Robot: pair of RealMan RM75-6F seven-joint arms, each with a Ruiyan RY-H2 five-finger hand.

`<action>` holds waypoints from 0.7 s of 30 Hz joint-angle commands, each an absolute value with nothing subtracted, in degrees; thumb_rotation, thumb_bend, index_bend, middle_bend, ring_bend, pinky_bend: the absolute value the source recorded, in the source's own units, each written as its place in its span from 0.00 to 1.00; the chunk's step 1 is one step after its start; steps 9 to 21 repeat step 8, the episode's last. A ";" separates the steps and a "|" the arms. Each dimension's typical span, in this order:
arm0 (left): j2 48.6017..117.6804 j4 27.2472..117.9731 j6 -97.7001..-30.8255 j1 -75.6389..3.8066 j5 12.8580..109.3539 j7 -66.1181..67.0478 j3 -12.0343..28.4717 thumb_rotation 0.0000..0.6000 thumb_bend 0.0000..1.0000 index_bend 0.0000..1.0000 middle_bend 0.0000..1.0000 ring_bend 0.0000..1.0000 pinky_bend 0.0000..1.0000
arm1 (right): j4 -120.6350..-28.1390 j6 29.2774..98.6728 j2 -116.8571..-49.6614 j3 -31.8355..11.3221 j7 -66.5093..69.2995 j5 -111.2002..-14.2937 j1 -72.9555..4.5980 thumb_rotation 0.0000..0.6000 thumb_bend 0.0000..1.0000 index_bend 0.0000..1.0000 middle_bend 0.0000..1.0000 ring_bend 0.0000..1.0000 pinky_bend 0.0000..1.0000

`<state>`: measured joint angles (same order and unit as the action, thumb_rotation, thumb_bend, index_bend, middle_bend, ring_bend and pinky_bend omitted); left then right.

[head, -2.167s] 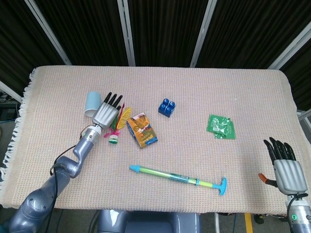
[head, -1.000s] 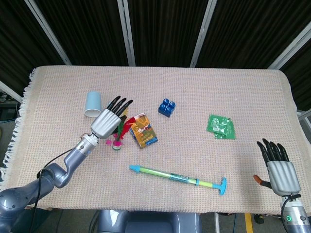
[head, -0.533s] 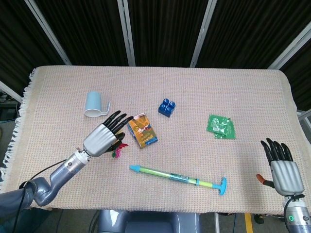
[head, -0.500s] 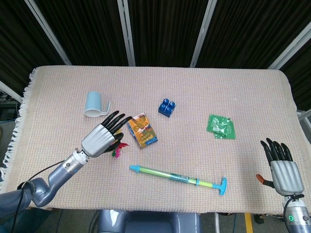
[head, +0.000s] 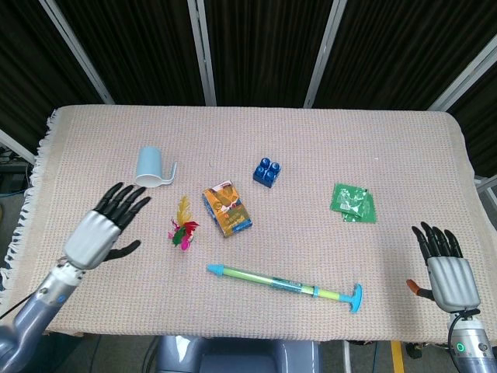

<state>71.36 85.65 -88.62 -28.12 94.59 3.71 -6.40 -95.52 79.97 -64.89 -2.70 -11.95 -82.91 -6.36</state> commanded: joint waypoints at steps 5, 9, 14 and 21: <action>69.27 90.48 -96.83 -12.97 84.16 13.41 -9.17 1.00 0.21 0.00 0.00 0.00 0.00 | -95.61 79.93 -64.76 -2.77 -11.65 -82.62 -6.34 1.00 0.11 0.00 0.00 0.00 0.00; 71.90 88.31 -98.76 -9.92 83.13 13.45 -8.44 1.00 0.21 0.00 0.00 0.00 0.00 | -95.65 80.18 -64.81 -2.80 -11.83 -82.69 -6.27 1.00 0.10 0.00 0.00 0.00 0.00; 71.90 88.31 -98.76 -9.92 83.13 13.45 -8.44 1.00 0.21 0.00 0.00 0.00 0.00 | -95.65 80.18 -64.81 -2.80 -11.83 -82.69 -6.27 1.00 0.10 0.00 0.00 0.00 0.00; 71.90 88.31 -98.76 -9.92 83.13 13.45 -8.44 1.00 0.21 0.00 0.00 0.00 0.00 | -95.65 80.18 -64.81 -2.80 -11.83 -82.69 -6.27 1.00 0.10 0.00 0.00 0.00 0.00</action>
